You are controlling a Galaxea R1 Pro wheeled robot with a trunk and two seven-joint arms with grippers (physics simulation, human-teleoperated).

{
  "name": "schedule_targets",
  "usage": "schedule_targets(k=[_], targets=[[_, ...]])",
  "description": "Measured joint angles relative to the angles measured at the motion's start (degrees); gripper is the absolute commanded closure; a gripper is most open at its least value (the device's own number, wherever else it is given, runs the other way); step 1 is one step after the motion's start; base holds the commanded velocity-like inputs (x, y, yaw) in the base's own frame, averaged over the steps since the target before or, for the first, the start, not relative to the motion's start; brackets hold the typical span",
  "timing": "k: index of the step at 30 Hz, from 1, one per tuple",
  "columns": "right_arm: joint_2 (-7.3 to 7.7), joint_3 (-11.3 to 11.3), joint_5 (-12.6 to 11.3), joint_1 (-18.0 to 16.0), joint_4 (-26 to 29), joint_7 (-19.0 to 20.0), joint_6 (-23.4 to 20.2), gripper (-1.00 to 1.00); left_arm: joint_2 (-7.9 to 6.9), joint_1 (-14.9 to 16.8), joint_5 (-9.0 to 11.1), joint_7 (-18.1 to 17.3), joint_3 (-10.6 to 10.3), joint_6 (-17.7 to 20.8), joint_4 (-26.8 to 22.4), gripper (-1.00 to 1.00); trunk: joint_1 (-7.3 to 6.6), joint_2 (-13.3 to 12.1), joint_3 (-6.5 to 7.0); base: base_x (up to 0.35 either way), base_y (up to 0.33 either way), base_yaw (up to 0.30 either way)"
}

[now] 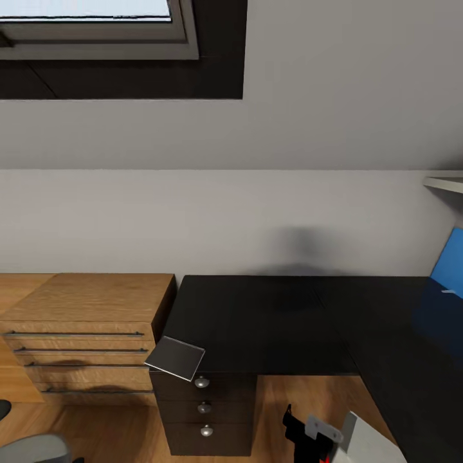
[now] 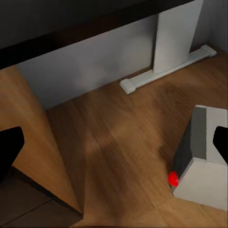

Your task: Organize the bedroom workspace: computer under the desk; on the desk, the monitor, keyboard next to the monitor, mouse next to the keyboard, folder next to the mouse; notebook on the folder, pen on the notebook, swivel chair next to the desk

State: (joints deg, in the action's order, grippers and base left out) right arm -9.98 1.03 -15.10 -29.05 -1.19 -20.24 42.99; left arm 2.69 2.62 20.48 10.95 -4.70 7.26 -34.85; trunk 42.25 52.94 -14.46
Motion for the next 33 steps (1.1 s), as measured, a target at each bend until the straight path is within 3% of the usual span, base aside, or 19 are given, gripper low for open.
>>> schedule_targets(k=[8, 9, 10, 17, 27, 33], targets=[[0.00, 0.05, -0.08, 0.50, -0.01, 2.21, -2.10, -1.00, 0.02, 0.00, 0.01, -0.02, -0.07, 0.00, 0.00, -1.00, 0.00, 0.00, 0.00, 0.000, 0.000, 0.024], [-0.01, 0.06, -0.11, 0.92, 0.00, 6.73, -2.72, -1.00, 0.00, -0.01, -0.01, -0.02, -0.07, 0.00, -0.02, -1.00, 0.00, 0.00, 0.00, 0.000, 0.000, 0.206], [-0.01, -0.01, -0.18, 0.94, 0.00, 7.02, -2.74, -1.00, 0.00, -0.01, -0.02, -0.02, -0.07, 0.00, -0.02, -1.00, 0.00, 0.00, 0.00, 0.000, 0.000, 0.220], [-0.01, -0.02, -0.22, 1.00, -0.02, 7.58, -2.79, -1.00, 0.00, -0.01, -0.03, -0.02, -0.06, 0.00, -0.02, -1.00, 0.02, 0.00, 0.00, -0.071, 0.000, 0.264], [0.38, -0.03, -0.32, 1.00, 0.00, 7.62, -2.79, -1.00, 0.08, -0.01, -0.03, -0.02, -0.11, 0.00, -0.02, -1.00, 0.04, 0.00, -0.03, -0.301, 0.000, 0.278], [0.81, -0.11, -0.52, 1.00, 0.00, 7.62, -2.87, -1.00, 0.03, -0.01, -0.02, -0.02, -0.12, 0.00, -0.02, -1.00, 0.01, 0.00, -0.22, -0.099, 0.000, 0.266]])
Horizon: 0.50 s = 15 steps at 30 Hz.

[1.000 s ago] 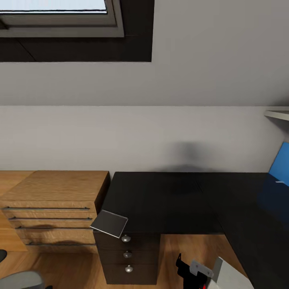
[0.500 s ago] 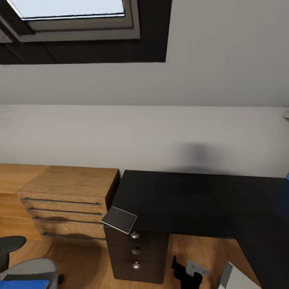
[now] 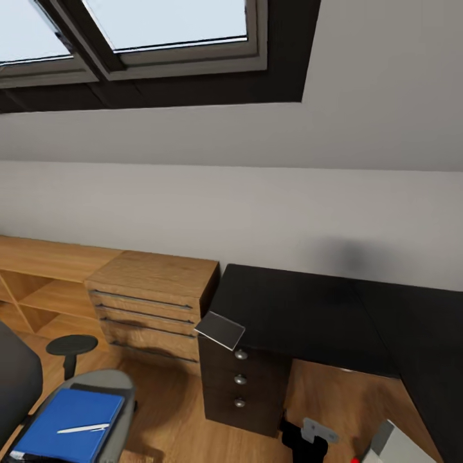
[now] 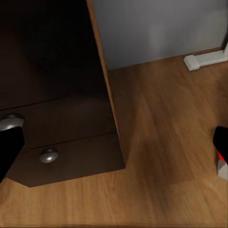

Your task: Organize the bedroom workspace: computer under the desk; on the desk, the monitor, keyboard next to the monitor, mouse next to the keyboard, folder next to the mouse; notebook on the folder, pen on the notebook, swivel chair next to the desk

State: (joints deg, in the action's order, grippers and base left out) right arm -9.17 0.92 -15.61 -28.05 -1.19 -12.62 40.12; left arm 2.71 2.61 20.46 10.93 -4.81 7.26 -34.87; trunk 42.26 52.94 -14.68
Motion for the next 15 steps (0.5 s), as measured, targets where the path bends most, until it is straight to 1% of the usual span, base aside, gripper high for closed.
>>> schedule_targets(k=[10, 12, 13, 15], targets=[[0.24, -0.08, -0.11, 0.00, 0.00, 0.00, -0.01, -1.00, 0.04, 0.00, 0.02, 0.00, 0.05, -0.36, 0.00, -1.00, -0.01, 0.00, -0.37, -0.008, 0.000, 0.261], [0.34, -0.10, -0.12, 0.00, 0.00, 0.00, -0.01, -1.00, 0.03, 0.00, 0.06, 0.01, 0.05, -1.31, 0.00, -1.00, -0.01, 0.00, -0.44, -0.001, 0.000, 0.261], [0.41, -0.14, -0.12, 0.00, 0.00, 0.00, -0.01, -1.00, 0.03, 0.00, 0.10, 0.01, 0.05, -2.55, 0.03, -1.00, -0.01, 0.00, -0.48, 0.000, 0.000, 0.261], [0.44, -0.14, -0.11, 0.00, 0.00, 0.00, -0.01, -1.00, 0.04, 0.00, 0.12, 0.01, 0.05, -3.23, 0.07, -1.00, -0.01, 0.00, -0.56, 0.000, 0.000, 0.260]])
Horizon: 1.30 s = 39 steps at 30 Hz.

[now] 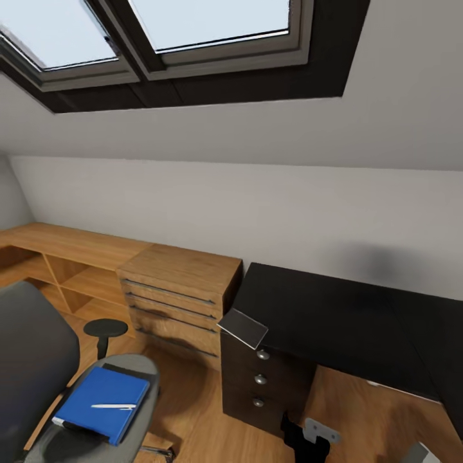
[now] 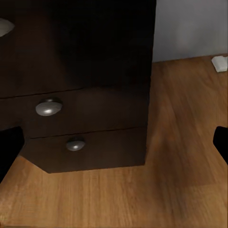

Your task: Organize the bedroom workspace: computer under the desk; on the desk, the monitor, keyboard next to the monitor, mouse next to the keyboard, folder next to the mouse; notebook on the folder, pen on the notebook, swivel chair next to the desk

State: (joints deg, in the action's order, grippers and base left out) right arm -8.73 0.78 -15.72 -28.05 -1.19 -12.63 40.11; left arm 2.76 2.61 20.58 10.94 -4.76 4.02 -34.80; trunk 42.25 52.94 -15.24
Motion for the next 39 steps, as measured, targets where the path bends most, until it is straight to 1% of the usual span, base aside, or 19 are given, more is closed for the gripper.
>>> schedule_targets(k=[4, 18, 22, 27, 33, 39], targets=[[0.04, -0.08, 0.00, 0.00, 0.00, 0.00, 0.00, -1.00, 0.03, 0.00, -0.02, 0.00, -0.05, -1.00, 0.15, -1.00, 0.00, 0.00, -0.16, 0.000, 0.000, 0.258], [-0.02, -0.02, 0.08, 0.00, 0.00, 0.04, 0.00, -1.00, 0.02, 0.00, 0.04, 0.01, -0.07, -1.08, 0.41, -1.00, 0.00, 0.00, -0.78, 0.000, 0.000, 0.248], [0.04, 0.04, 0.16, 0.00, 0.00, 0.33, 0.01, -1.00, 0.02, 0.01, 0.05, 0.00, -0.08, -1.02, 0.69, -1.00, 0.00, 0.00, -1.07, 0.000, 0.000, 0.078], [0.05, 0.11, 0.28, 0.00, 0.00, 0.46, 0.02, -1.00, 0.23, 0.01, -0.05, -0.01, -0.14, -1.15, 2.20, -1.00, 0.00, 0.00, -1.50, 0.000, 0.000, 0.009], [0.05, 0.15, 0.36, 0.00, 0.00, 0.53, 0.02, -1.00, 0.45, 0.01, -0.07, 0.01, -0.15, -1.18, 2.40, -1.00, 0.00, 0.00, -1.65, 0.000, 0.000, 0.012], [-0.07, 0.20, 0.36, 0.00, 0.00, 0.54, 0.00, -1.00, 0.50, 0.00, -0.06, 0.02, -0.14, -1.17, 2.47, -1.00, 0.00, 0.00, -1.66, 0.000, 0.000, 0.221]])
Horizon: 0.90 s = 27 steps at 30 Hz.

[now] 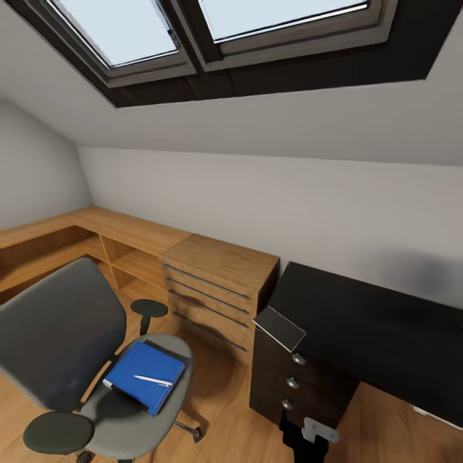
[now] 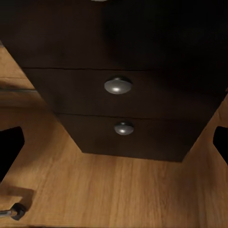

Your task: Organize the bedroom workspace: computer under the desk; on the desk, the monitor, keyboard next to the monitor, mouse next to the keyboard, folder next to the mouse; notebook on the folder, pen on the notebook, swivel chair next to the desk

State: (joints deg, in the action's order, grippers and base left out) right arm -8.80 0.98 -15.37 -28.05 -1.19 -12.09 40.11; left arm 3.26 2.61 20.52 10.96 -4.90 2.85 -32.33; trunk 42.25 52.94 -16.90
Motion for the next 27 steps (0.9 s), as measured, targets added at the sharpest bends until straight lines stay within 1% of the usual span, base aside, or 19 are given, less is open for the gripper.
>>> schedule_targets(k=[3, 6, 9, 12, 14, 18, 21, 23, 27], targets=[[-0.01, 0.04, 0.24, 0.00, 0.00, 0.04, -0.64, -1.00, 0.03, 0.00, 0.00, 0.00, 0.00, 0.00, 0.01, -1.00, 0.00, 0.00, -0.05, 0.000, 0.000, 0.255], [0.07, 0.11, 0.54, 0.00, 0.00, 0.04, -2.59, -1.00, 0.04, 0.00, 0.00, -0.01, 0.00, 0.00, 0.01, -1.00, 0.00, 0.00, -0.16, 0.000, 0.000, 0.243], [0.07, 0.16, 0.64, 0.00, 0.00, 0.20, -3.28, -1.00, 0.05, 0.00, 0.00, -0.01, 0.00, 0.00, 0.06, -1.00, 0.00, 0.00, -0.30, 0.000, 0.000, 0.223], [0.11, 0.18, 0.67, 0.00, 0.02, 1.20, -3.50, -1.00, 0.05, 0.01, 0.00, -0.01, 0.00, 0.00, 0.10, -1.00, 0.00, 0.00, -0.40, 0.000, 0.000, 0.079], [0.19, 0.21, 0.76, 0.00, 0.05, 3.27, -3.62, -1.00, 0.05, 0.01, -0.01, -0.01, 0.00, -0.01, 0.12, -1.00, 0.00, 0.00, -0.41, 0.000, 0.000, 0.017], [0.21, 0.16, 0.89, 0.00, 0.07, 3.78, -3.64, -1.00, 0.05, 0.01, -0.01, -0.01, -0.01, 0.00, 0.12, -1.00, 0.00, 0.00, -0.42, 0.000, 0.000, 0.007], [0.21, 0.06, 0.61, 0.00, 0.08, 3.90, -3.59, -1.00, 0.05, 0.01, -0.01, -0.01, -0.01, 0.00, 0.12, -1.00, 0.00, 0.00, -0.43, 0.000, 0.000, 0.002], [0.14, -0.04, 0.30, 0.00, 0.08, 3.95, -3.41, -1.00, 0.31, 0.01, 0.00, -0.03, -0.01, -0.04, 0.12, -1.00, 0.00, 0.00, -0.43, 0.000, 0.000, 0.012], [0.05, 0.02, 0.36, 0.00, 0.06, 3.95, -3.29, -1.00, 0.39, 0.00, 0.00, -0.03, 0.00, -0.08, 0.10, -1.00, 0.00, 0.00, -0.31, 0.000, 0.000, 0.164]])
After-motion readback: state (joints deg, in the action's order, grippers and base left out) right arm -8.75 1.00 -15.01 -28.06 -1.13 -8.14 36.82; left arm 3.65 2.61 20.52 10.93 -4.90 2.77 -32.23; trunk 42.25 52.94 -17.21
